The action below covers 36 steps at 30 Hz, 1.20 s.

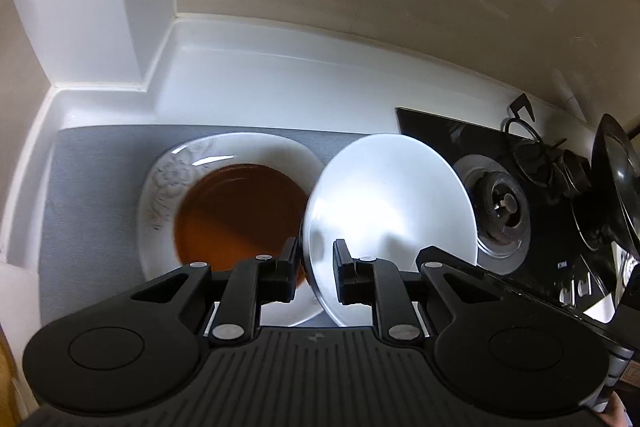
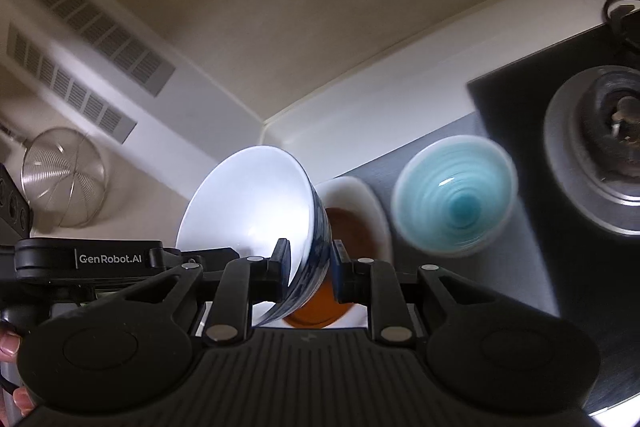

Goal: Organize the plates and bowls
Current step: 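Lift the white bowl stack and carry it toward the light-blue bowl, then lower the white bowls onto the light-blue bowl with both grippers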

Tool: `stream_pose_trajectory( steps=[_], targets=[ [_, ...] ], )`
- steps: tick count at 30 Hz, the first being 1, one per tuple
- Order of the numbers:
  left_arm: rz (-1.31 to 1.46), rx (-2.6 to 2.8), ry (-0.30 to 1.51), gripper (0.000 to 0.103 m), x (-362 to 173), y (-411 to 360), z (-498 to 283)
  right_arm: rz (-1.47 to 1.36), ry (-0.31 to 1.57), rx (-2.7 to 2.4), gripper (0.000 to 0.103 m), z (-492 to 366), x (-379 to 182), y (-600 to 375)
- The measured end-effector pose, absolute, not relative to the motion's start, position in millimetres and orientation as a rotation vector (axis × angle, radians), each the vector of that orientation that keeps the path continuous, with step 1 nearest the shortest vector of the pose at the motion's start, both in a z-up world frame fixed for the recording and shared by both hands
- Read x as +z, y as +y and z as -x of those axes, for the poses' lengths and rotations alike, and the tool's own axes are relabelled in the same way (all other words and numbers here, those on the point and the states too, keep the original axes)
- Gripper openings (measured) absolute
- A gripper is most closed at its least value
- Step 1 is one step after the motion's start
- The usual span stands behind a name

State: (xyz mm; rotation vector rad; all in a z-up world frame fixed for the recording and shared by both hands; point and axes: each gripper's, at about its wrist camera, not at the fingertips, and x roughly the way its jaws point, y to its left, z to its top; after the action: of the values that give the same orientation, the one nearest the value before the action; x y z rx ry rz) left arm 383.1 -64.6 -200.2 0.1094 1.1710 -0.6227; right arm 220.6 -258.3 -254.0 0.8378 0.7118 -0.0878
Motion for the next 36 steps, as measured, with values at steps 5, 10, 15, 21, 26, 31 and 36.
stream_pose_trajectory(
  steps=[5,10,15,21,26,31,36],
  targets=[
    [-0.124,-0.582,1.179,0.019,-210.4,-97.8,-374.9,-0.775,0.703,-0.074,0.023,-218.9,-257.5,-286.5],
    [-0.126,-0.555,1.220,0.019,-232.3,-125.1,-375.0,-0.807,0.725,-0.093,0.022,-214.9,-278.6,-310.7],
    [-0.133,-0.522,1.252,0.019,-253.6,-145.6,-376.7,-0.812,0.735,-0.107,0.021,-213.7,-300.2,-326.3],
    [-0.206,-0.507,1.281,0.019,-265.3,-172.3,-385.0,-0.845,0.737,-0.124,0.021,-215.7,-320.7,-340.6],
    [-0.255,-0.478,1.310,0.019,-276.1,-186.6,-395.2,-0.838,0.758,-0.132,0.021,-226.1,-329.8,-346.4],
    [-0.268,-0.450,1.334,0.019,-285.5,-190.9,-400.8,-0.805,0.768,-0.140,0.021,-234.7,-331.3,-347.5],
    [-0.315,-0.447,1.350,0.020,-297.0,-201.3,-402.3,-0.765,0.790,-0.144,0.021,-240.4,-333.4,-350.5]
  ],
)
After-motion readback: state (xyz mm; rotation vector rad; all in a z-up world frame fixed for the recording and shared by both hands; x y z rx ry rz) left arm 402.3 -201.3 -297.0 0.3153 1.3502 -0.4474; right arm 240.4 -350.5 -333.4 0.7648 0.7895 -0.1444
